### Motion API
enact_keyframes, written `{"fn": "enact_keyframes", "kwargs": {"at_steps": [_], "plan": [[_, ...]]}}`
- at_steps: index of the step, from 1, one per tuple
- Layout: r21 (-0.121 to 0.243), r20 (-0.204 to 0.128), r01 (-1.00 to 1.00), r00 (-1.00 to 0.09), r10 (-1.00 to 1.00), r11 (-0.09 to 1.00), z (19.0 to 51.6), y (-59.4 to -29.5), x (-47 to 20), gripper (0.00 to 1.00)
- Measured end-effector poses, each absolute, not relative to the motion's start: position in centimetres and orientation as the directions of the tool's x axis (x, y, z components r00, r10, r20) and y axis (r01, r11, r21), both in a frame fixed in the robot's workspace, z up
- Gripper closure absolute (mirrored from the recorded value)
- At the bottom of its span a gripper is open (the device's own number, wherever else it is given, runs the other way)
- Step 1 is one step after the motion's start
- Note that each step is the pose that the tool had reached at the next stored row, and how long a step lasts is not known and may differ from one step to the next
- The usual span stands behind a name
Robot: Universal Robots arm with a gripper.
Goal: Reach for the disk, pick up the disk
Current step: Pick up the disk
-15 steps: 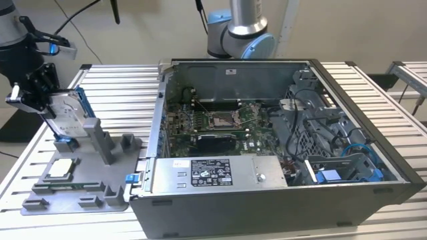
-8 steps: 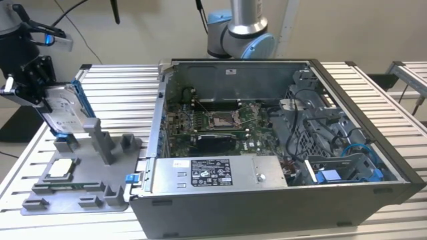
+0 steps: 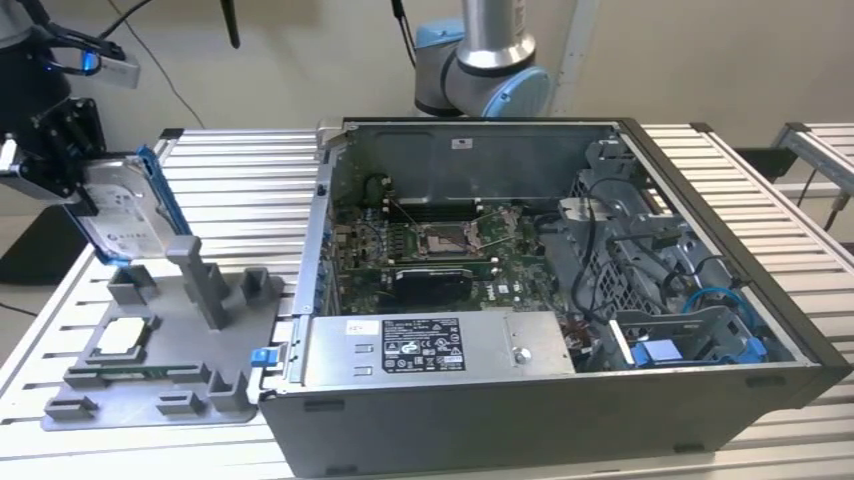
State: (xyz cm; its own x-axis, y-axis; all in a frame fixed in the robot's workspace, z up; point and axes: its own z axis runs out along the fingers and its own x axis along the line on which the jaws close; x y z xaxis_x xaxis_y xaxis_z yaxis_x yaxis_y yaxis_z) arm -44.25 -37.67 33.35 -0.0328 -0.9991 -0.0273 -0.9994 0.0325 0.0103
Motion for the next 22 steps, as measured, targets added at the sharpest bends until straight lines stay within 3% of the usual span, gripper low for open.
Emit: {"fn": "enact_keyframes", "kwargs": {"at_steps": [22], "plan": [[0.011, -0.027, -0.999, -0.033, -0.999, 0.033, 40.1, -37.7, -44.3, 1.00]]}}
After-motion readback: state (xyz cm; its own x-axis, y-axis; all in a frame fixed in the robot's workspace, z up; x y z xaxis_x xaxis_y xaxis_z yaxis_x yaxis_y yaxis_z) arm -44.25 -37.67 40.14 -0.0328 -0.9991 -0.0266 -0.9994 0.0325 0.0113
